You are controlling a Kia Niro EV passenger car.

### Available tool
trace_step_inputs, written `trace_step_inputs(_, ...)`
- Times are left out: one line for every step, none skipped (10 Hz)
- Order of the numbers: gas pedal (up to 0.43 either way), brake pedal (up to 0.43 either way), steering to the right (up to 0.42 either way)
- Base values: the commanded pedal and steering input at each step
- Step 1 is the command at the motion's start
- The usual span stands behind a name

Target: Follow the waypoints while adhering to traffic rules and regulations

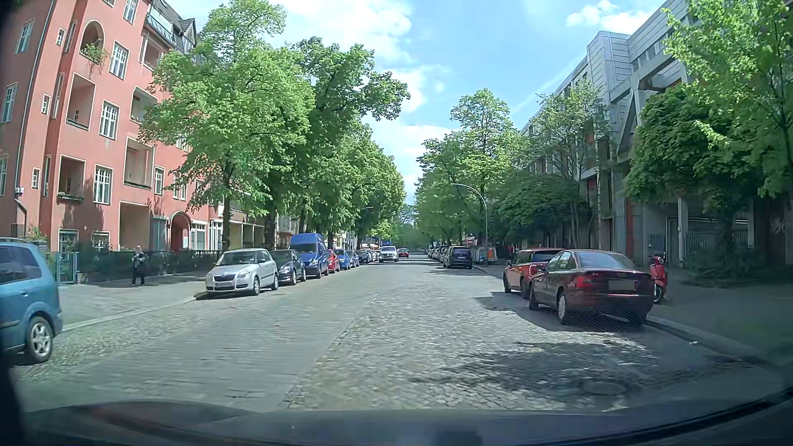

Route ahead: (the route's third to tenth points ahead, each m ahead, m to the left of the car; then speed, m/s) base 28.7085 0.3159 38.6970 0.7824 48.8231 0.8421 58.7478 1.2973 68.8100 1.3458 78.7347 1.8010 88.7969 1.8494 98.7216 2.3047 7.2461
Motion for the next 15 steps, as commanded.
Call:
trace_step_inputs(0.358,0.018,0.007)
trace_step_inputs(0.331,0.018,0.007)
trace_step_inputs(0.331,0.018,0.013)
trace_step_inputs(0.319,0.018,0.02)
trace_step_inputs(0.319,0.018,0.018)
trace_step_inputs(0.319,0.018,0.017)
trace_step_inputs(0.319,0.018,0.01)
trace_step_inputs(0.319,0.018,0.002)
trace_step_inputs(0.319,0.018,0.002)
trace_step_inputs(0.319,0.018,-0.002)
trace_step_inputs(0.311,0.018,-0.003)
trace_step_inputs(0.311,0.018,-0.002)
trace_step_inputs(0.28,0.018,-0.003)
trace_step_inputs(0.28,0.018,0.0)
trace_step_inputs(0.28,0.018,0.0)
